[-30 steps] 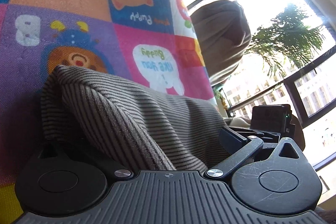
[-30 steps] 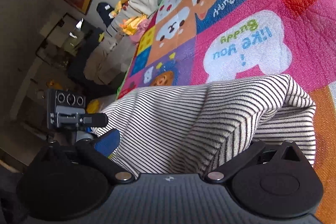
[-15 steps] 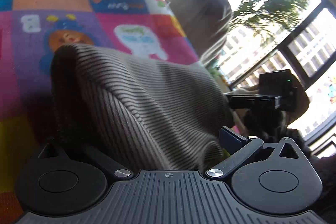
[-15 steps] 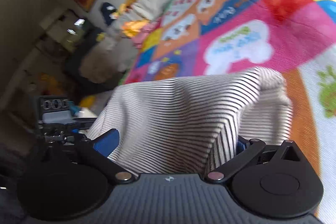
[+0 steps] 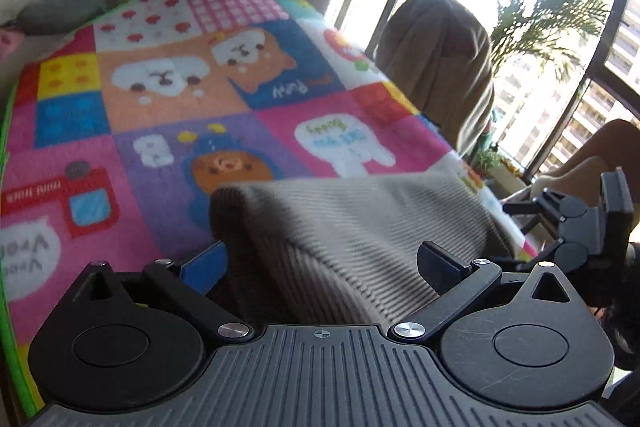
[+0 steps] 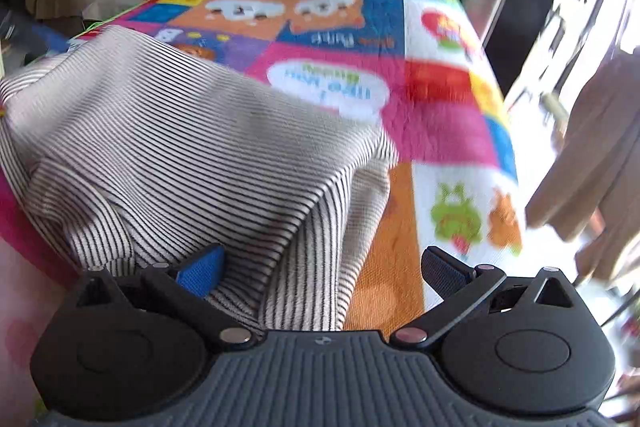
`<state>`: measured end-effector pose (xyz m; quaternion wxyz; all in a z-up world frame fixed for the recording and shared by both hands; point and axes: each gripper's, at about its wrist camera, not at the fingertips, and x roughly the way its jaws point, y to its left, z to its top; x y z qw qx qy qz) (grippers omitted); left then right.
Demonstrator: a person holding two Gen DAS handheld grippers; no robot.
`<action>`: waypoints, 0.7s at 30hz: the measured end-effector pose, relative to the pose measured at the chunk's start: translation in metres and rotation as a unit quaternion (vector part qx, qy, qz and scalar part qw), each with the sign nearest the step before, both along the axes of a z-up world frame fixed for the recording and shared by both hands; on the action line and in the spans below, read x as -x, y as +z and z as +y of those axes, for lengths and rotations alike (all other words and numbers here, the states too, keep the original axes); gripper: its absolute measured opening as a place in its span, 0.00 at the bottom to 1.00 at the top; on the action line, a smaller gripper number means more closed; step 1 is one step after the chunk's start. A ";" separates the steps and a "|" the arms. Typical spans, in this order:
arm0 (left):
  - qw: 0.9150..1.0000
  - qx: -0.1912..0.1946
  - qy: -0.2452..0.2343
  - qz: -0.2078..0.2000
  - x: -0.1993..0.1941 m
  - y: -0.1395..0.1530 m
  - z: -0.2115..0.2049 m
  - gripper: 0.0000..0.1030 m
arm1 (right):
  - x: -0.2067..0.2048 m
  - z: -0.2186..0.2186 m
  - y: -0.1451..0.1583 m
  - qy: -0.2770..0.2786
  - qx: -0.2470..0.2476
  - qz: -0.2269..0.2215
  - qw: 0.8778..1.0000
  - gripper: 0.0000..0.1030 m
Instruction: Fold clothes
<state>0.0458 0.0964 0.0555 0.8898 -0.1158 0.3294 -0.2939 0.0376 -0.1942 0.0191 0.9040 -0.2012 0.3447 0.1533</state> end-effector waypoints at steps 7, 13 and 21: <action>0.997 -0.014 -0.065 -0.029 -0.021 0.002 -0.040 1.00 | 0.015 0.029 0.028 0.033 0.010 -0.042 0.999 1.00; 0.998 0.008 -0.033 0.049 -0.063 -0.043 -0.027 1.00 | 0.020 0.053 0.048 0.072 -0.113 -0.017 0.991 1.00; 0.999 -0.016 -0.047 0.011 -0.043 -0.025 -0.018 1.00 | 0.007 0.071 0.011 0.093 -0.093 0.062 0.989 1.00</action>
